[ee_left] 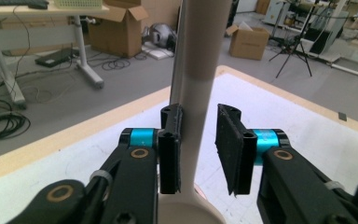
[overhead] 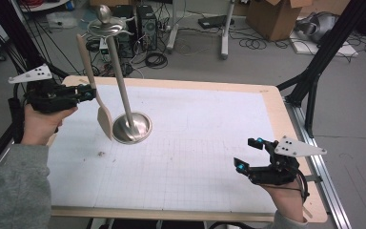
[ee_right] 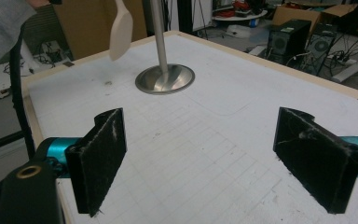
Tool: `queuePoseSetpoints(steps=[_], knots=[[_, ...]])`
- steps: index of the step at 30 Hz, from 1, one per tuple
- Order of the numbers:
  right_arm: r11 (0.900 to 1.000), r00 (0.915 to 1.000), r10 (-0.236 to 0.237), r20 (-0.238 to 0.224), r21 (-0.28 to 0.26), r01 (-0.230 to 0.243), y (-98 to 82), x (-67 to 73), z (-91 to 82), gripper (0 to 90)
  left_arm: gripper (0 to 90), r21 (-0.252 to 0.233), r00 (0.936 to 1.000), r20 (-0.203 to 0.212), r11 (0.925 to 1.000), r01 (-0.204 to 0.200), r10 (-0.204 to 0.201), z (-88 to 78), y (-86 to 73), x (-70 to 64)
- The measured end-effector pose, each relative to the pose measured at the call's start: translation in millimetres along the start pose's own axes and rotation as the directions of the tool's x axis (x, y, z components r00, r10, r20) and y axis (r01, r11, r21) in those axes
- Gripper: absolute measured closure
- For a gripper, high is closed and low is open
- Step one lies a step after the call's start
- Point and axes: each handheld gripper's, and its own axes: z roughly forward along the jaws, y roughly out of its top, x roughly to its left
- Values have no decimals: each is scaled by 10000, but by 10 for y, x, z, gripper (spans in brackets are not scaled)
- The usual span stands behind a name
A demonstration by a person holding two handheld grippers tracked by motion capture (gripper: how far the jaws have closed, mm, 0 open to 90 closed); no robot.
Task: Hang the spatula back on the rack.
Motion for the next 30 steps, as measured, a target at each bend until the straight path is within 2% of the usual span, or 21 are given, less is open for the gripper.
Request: queuePoseSetpoints(steps=[2, 4, 7, 11, 12, 14, 16, 19, 24, 30], knots=[[10000, 10000, -3, -4, 2, 3, 0, -1, 1, 162, 628, 132, 9997, -254, 9999, -50, 54, 12, -3, 1], [10000, 10000, -3, -3, 2, 3, 0, 0, 1, 162, 570, 384, 9990, -446, 9992, 100, -83, 24, -11, 11], [10000, 10000, -46, 17, -8, 46, 3, 2, -1, 162, 477, 391, 9991, -407, 9992, 122, -107, 18, -32, 9], [10000, 10000, -18, -14, 6, 18, -7, -3, 4, 162, 318, 388, 9999, 102, 9992, -51, 47, -5, -52, -7], [10000, 10000, 25, -11, 56, -25, -11, -3, 4, 162, 245, 434, 9998, 175, 9990, 86, -94, -11, -53, -7], [10000, 10000, 15, 5, 56, -15, -14, -9, 10, 162, 156, 421, 9998, -79, 9989, 195, -192, -41, -42, -16], [10000, 10000, -8, 4, 27, 8, -10, -9, 9, 162, 122, 244, 9998, -110, 9995, 193, -190, -73, -32, -21], [10000, 10000, -66, -23, 3, 66, -3, -5, 15, 162, 70, 220, 9996, -226, 9996, 172, -167, -106, -24, -36], [10000, 10000, -23, -87, 10, 23, 6, 3, 29, 162, 65, 144, 9995, -325, 9999, -5, 9, -154, -47, -87], [10000, 9999, -72, -131, 26, 73, 12, -5, 54, 162, 65, 71, 9997, -248, 10000, 42, -41, -230, -118, -103]])
